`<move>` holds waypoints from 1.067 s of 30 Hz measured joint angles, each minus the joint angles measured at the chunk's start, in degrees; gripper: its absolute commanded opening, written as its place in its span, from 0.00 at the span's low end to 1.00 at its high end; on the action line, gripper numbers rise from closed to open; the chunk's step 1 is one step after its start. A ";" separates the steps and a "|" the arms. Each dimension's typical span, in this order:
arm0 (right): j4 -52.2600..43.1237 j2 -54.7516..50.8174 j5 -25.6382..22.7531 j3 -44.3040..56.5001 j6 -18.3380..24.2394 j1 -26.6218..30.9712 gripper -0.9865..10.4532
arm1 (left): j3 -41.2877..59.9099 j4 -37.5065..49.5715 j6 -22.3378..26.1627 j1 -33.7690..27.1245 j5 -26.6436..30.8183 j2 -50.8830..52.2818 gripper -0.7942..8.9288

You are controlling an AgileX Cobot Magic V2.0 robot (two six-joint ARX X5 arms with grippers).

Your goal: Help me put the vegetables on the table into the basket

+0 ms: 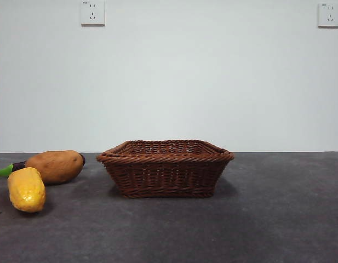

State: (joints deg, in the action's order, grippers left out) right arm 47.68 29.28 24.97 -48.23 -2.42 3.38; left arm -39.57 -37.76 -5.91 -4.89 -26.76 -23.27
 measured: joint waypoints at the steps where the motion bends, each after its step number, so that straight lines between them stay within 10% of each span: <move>1: 1.84 1.03 0.37 -1.60 1.05 0.00 0.08 | -1.29 -1.49 0.50 0.00 -0.77 -0.83 0.08; 13: 9.70 7.41 3.65 -9.42 6.99 0.00 0.09 | -8.46 -8.02 5.44 1.95 -1.99 -4.85 0.09; 18: 9.70 7.39 3.96 -9.42 6.99 0.00 0.54 | -8.46 -7.39 5.46 2.05 -4.90 -5.73 0.76; 32: 0.68 17.73 10.23 -9.90 3.61 -0.48 0.61 | -10.14 -6.82 4.81 2.05 -4.96 -9.94 0.76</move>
State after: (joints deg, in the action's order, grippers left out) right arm 48.36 47.00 35.20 -58.13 1.19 2.90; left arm -49.71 -44.58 -1.10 -2.83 -31.73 -33.21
